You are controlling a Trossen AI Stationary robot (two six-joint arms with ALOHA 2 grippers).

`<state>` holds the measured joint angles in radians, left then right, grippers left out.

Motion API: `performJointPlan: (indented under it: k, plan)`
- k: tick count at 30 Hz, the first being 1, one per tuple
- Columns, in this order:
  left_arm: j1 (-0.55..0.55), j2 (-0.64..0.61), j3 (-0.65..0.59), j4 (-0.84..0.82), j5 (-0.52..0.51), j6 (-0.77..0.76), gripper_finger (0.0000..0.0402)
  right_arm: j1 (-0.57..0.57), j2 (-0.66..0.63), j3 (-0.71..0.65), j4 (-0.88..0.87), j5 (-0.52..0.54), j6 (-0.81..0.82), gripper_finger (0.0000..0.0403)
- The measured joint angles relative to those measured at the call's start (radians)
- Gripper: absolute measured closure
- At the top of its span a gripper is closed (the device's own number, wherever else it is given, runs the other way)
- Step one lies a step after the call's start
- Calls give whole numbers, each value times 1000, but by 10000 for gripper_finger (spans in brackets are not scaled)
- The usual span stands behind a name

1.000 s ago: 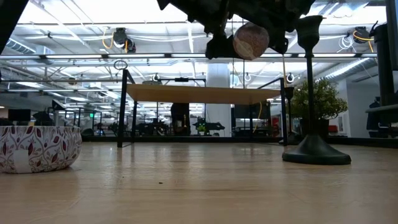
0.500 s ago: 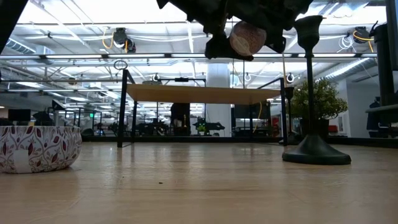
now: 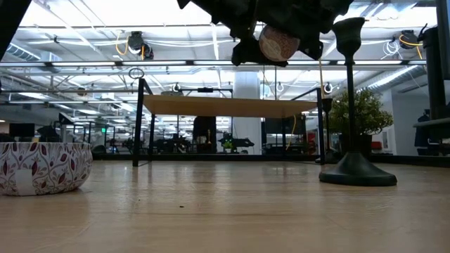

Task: Pick & Place candle stick holders
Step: Put the pink patterned scented candle on the shelf

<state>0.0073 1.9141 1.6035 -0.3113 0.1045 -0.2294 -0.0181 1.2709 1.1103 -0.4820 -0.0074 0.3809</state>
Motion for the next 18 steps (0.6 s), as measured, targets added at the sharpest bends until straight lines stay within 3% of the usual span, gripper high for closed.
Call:
performJointPlan:
  k: [3,18]
  plan:
    - [6,0,0,-7,1,-1,112,0,0,0,0,1,0,403]
    - [15,-1,1,-29,0,-8,114,0,0,0,3,6,6,403]
